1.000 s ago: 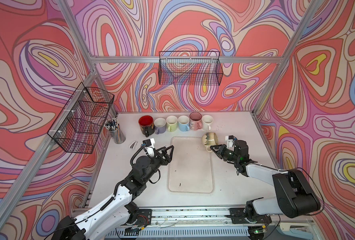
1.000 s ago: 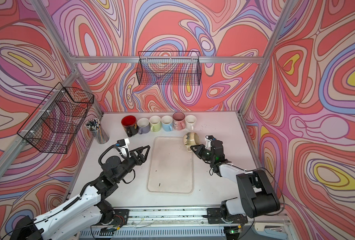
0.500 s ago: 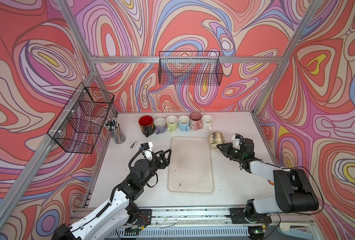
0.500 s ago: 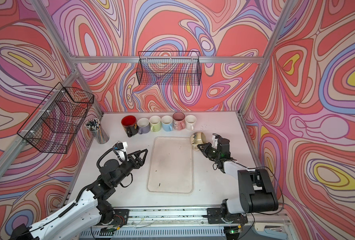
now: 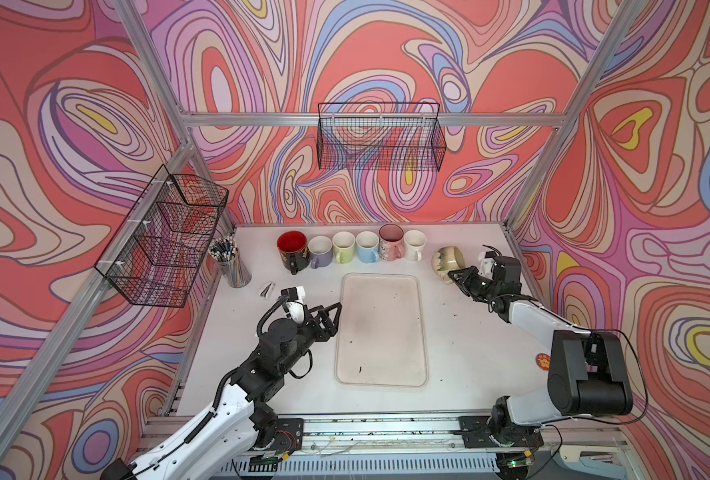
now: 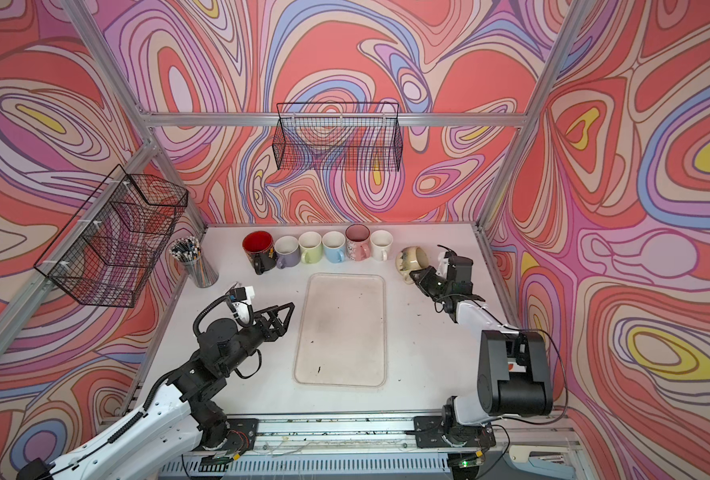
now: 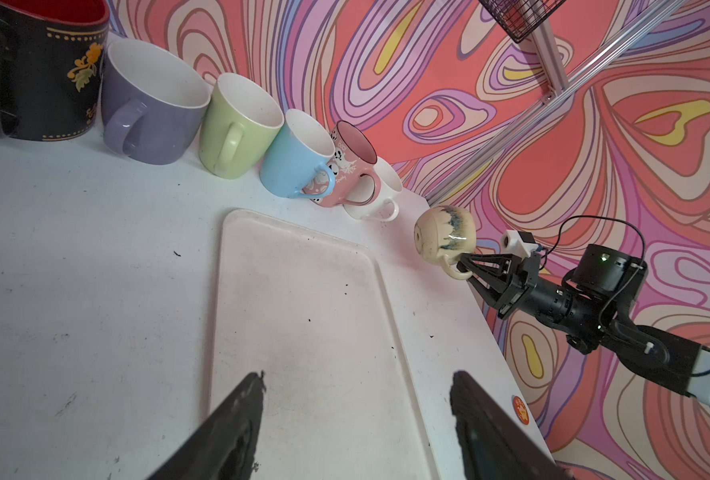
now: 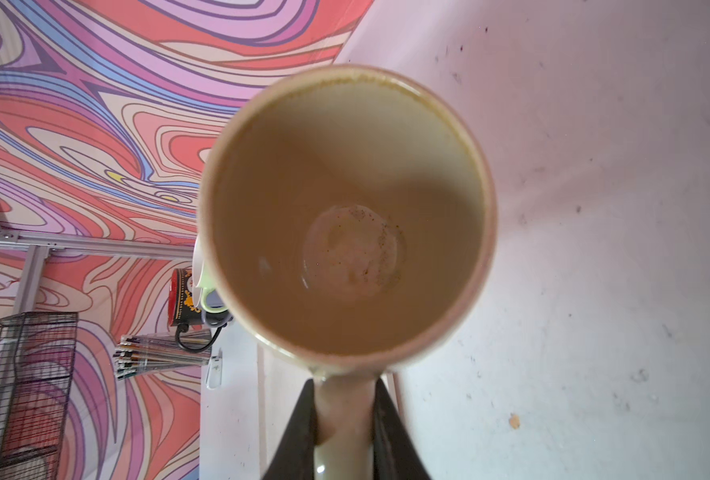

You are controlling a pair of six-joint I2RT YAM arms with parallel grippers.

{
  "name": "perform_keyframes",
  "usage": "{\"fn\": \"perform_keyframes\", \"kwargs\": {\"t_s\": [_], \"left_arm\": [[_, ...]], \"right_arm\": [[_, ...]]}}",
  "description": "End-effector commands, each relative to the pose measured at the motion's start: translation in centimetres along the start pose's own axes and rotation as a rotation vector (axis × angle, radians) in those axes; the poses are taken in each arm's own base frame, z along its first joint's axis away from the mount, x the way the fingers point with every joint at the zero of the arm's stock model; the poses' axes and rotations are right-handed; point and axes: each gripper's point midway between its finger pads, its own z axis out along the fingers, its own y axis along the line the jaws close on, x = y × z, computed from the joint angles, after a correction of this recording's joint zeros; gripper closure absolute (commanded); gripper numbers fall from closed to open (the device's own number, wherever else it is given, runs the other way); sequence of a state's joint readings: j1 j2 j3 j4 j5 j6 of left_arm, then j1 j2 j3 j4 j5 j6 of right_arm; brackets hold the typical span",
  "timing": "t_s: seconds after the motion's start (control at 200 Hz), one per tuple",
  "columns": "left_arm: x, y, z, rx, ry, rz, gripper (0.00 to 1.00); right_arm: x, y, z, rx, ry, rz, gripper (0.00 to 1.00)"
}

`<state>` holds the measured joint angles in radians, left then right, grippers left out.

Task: Turn the mug right side up
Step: 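Carry the cream mug upright toward the mug row while the left withdraws, then lower the cream mug upright beside the white mug with the right gripper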

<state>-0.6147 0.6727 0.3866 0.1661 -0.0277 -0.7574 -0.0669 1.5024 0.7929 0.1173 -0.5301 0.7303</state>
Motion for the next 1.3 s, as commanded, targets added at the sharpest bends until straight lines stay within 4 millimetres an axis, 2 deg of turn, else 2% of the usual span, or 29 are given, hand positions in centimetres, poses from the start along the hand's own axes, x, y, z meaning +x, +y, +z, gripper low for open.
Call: {"fn": "perform_keyframes", "kwargs": {"t_s": [0.0, 0.25, 0.736, 0.982, 1.012, 1.092, 1.102, 1.117, 1.297], "left_arm": [[-1.1, -0.9, -0.9, -0.004, -0.003, 0.028, 0.25], [-1.3, -0.7, -2.0, -0.022, 0.001, 0.045, 0.24], [-1.6, -0.1, -3.2, -0.062, 0.000, 0.088, 0.22], [-1.5, 0.1, -3.0, -0.091, 0.023, 0.116, 0.21], [-1.3, 0.3, -2.9, -0.098, 0.031, 0.118, 0.21], [-1.0, 0.6, -2.7, -0.110, 0.047, 0.122, 0.21], [-1.9, -0.2, -2.9, -0.095, 0.028, 0.121, 0.21], [-2.1, -0.5, -2.9, -0.090, 0.023, 0.120, 0.20], [-2.2, -0.5, -2.8, -0.101, 0.030, 0.131, 0.20]], "right_arm": [[-2.7, 1.4, 0.2, -0.010, -0.067, -0.125, 1.00], [-4.6, 1.3, 1.6, 0.023, -0.078, -0.148, 1.00], [-6.7, -0.8, 4.0, 0.130, -0.078, -0.209, 1.00], [-7.3, -1.2, 4.6, 0.177, -0.072, -0.250, 1.00], [-6.8, -2.2, 5.4, 0.199, -0.049, -0.248, 1.00], [-6.7, -2.5, 5.9, 0.223, -0.037, -0.271, 1.00], [-6.7, -2.5, 6.0, 0.226, -0.036, -0.274, 1.00], [-6.6, -2.6, 6.1, 0.231, -0.032, -0.278, 1.00], [-6.7, -3.2, 7.3, 0.284, -0.014, -0.325, 1.00]]}}
